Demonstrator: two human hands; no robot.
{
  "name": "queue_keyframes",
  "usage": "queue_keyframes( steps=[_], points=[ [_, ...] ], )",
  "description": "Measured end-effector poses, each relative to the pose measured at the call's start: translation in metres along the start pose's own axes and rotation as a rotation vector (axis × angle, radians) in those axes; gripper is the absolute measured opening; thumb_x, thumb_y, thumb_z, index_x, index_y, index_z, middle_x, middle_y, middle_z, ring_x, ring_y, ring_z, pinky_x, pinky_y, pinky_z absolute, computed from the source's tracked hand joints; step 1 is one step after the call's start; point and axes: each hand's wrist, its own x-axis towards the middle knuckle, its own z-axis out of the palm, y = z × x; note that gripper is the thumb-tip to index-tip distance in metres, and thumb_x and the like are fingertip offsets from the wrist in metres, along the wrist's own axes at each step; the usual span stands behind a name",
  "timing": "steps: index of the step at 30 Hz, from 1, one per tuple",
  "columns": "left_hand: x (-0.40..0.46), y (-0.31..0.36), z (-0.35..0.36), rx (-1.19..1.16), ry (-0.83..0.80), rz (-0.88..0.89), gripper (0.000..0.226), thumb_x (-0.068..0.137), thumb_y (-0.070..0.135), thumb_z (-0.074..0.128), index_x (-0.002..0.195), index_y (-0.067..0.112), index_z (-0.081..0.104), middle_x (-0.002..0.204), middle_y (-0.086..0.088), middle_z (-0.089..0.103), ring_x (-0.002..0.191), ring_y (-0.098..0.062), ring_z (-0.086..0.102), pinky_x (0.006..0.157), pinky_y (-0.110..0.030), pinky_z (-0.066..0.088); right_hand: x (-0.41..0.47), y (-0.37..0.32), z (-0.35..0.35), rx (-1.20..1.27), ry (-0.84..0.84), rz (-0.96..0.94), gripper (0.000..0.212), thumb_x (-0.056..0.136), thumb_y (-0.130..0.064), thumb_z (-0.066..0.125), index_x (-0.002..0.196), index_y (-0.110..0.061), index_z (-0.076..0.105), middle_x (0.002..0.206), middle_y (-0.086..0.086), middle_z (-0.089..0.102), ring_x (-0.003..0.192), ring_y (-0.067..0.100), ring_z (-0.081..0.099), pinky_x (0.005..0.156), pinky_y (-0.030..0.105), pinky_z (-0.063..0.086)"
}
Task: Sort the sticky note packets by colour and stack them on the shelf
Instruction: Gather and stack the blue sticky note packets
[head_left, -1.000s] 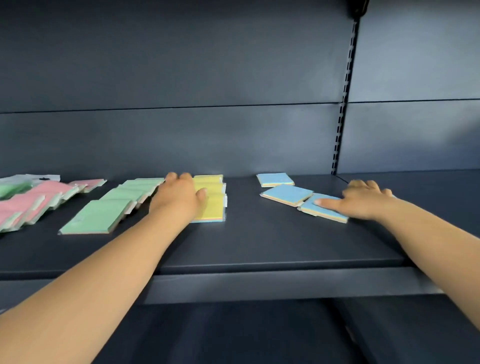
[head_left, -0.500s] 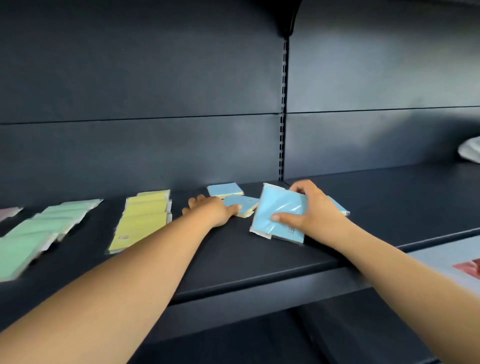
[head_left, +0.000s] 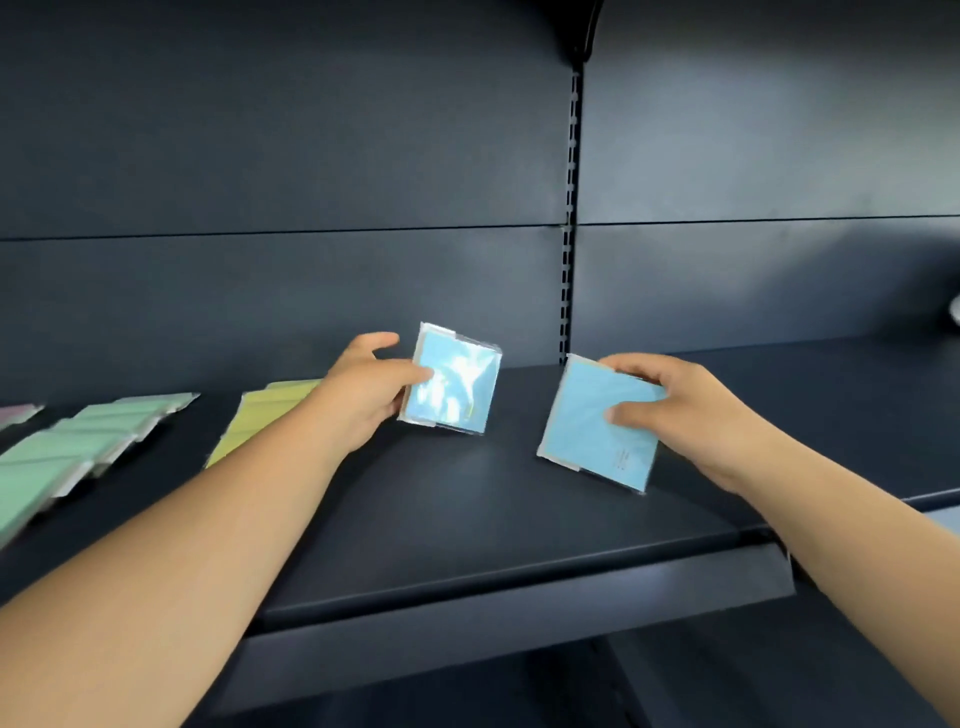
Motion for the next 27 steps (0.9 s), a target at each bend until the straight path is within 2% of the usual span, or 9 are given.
queue_keyframes(
  steps=[2, 5, 10, 13, 16, 19, 23, 25, 27],
  points=[
    [0.000, 0.006, -0.003, 0.010, 0.012, 0.051, 0.037, 0.087, -0.001, 0.057, 0.123, 0.007, 0.052, 0.094, -0.007, 0.063, 0.073, -0.012, 0.059, 0.056, -0.021, 0.051, 0.000, -0.001, -0.006, -0.070, 0.041, -0.049, 0.032, 0.080, 0.004, 0.059, 0.083, -0.027, 0.062, 0.085, -0.009, 0.064, 0.075, 0.010, 0.057, 0.066, 0.024, 0.044],
    [0.006, 0.014, -0.011, 0.186, -0.012, 0.126, 0.019, 0.089, 0.006, 0.057, 0.106, 0.012, 0.062, 0.088, -0.002, 0.064, 0.076, -0.014, 0.059, 0.064, -0.024, 0.048, 0.008, 0.002, -0.018, -0.021, 0.111, -0.058, 0.023, 0.081, 0.000, 0.063, 0.077, -0.022, 0.060, 0.079, -0.006, 0.063, 0.069, 0.012, 0.056, 0.062, 0.025, 0.043],
    [0.026, 0.025, -0.013, 0.427, -0.051, 0.110, 0.015, 0.088, 0.010, 0.060, 0.084, 0.022, 0.066, 0.085, 0.002, 0.065, 0.075, -0.012, 0.059, 0.065, -0.024, 0.045, 0.041, 0.008, -0.029, 0.334, 0.078, 0.170, 0.008, 0.086, -0.006, 0.061, 0.083, -0.011, 0.056, 0.081, 0.005, 0.064, 0.073, 0.017, 0.061, 0.070, 0.030, 0.050],
    [0.042, 0.020, -0.008, 0.452, -0.076, 0.056, 0.013, 0.087, 0.009, 0.062, 0.083, 0.021, 0.066, 0.084, 0.001, 0.065, 0.074, -0.013, 0.059, 0.062, -0.021, 0.047, 0.060, 0.014, -0.025, 0.374, 0.081, 0.273, 0.006, 0.086, -0.008, 0.061, 0.085, -0.011, 0.056, 0.080, 0.007, 0.064, 0.070, 0.016, 0.060, 0.065, 0.028, 0.049],
    [0.058, 0.010, -0.001, 0.462, -0.093, 0.000, 0.010, 0.084, 0.009, 0.066, 0.088, 0.018, 0.064, 0.086, 0.000, 0.064, 0.079, -0.016, 0.058, 0.071, -0.028, 0.044, 0.065, 0.022, -0.016, 0.408, 0.062, 0.352, 0.012, 0.088, -0.006, 0.059, 0.079, -0.010, 0.052, 0.078, 0.010, 0.064, 0.068, 0.020, 0.060, 0.063, 0.034, 0.050],
    [0.077, 0.001, 0.003, 0.440, -0.079, -0.037, 0.015, 0.083, 0.009, 0.067, 0.097, 0.012, 0.062, 0.088, -0.002, 0.063, 0.080, -0.016, 0.059, 0.073, -0.028, 0.046, 0.064, 0.027, -0.006, 0.447, 0.075, 0.362, 0.015, 0.090, -0.006, 0.057, 0.078, -0.010, 0.049, 0.076, 0.010, 0.063, 0.066, 0.021, 0.060, 0.058, 0.034, 0.050],
    [0.101, -0.007, 0.006, 0.483, -0.079, -0.022, 0.007, 0.083, 0.012, 0.068, 0.083, 0.018, 0.063, 0.089, -0.002, 0.064, 0.088, -0.022, 0.058, 0.080, -0.032, 0.046, 0.066, 0.023, 0.006, 0.543, 0.075, 0.371, 0.020, 0.091, -0.006, 0.055, 0.074, -0.011, 0.046, 0.076, 0.011, 0.063, 0.066, 0.024, 0.061, 0.057, 0.035, 0.050],
    [0.110, -0.009, 0.010, 0.517, -0.074, 0.019, 0.008, 0.082, 0.014, 0.068, 0.081, 0.020, 0.063, 0.087, 0.002, 0.063, 0.088, -0.020, 0.057, 0.074, -0.029, 0.044, 0.066, 0.020, 0.013, 0.571, 0.054, 0.386, 0.021, 0.092, -0.008, 0.054, 0.073, -0.011, 0.046, 0.074, 0.011, 0.065, 0.064, 0.025, 0.063, 0.056, 0.035, 0.051],
    [0.116, -0.014, 0.014, 0.554, -0.079, 0.045, 0.006, 0.083, 0.016, 0.067, 0.087, 0.019, 0.063, 0.085, 0.006, 0.060, 0.089, -0.016, 0.056, 0.067, -0.022, 0.042, 0.066, 0.017, 0.020, 0.604, 0.018, 0.394, 0.022, 0.092, -0.008, 0.053, 0.071, -0.010, 0.048, 0.066, 0.010, 0.068, 0.057, 0.024, 0.065, 0.052, 0.033, 0.052]
  ],
)
